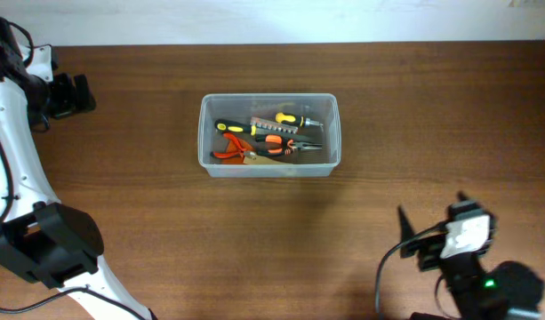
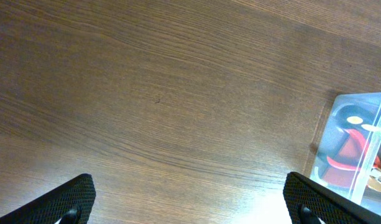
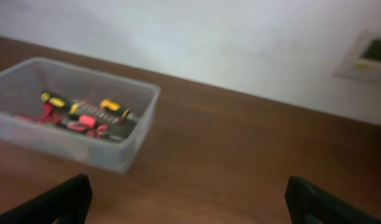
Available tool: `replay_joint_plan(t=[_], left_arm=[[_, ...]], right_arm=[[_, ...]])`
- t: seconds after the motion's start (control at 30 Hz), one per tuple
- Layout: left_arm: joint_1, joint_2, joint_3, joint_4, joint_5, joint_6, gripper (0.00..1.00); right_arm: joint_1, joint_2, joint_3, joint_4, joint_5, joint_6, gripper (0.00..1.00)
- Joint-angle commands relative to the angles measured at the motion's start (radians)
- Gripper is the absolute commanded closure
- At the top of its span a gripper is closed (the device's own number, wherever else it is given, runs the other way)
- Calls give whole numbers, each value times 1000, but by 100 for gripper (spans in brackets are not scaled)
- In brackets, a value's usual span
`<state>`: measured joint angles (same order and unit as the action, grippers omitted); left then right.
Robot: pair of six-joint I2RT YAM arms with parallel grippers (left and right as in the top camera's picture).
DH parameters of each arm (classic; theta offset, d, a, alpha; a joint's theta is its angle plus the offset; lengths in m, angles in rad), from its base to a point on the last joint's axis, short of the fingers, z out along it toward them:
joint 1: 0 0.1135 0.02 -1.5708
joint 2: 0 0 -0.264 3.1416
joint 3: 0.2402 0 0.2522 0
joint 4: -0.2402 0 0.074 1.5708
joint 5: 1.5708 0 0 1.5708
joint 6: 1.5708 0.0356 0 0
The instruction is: Pack container
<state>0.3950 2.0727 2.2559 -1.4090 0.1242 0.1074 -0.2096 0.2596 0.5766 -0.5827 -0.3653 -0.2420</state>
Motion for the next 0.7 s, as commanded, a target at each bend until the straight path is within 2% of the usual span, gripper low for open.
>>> replay_joint_plan(t=[0.0,0.23,0.67], left_arm=[[5,-6,-3,2,11,-9,1],[5,-6,-3,2,11,-9,1],[5,-6,-3,2,11,-9,1]], right_arm=[[10,-106,-136,44,-75,47,1],[68,-216,-323,49,24,227,1],[159,-241,-441,107,89,225,1]])
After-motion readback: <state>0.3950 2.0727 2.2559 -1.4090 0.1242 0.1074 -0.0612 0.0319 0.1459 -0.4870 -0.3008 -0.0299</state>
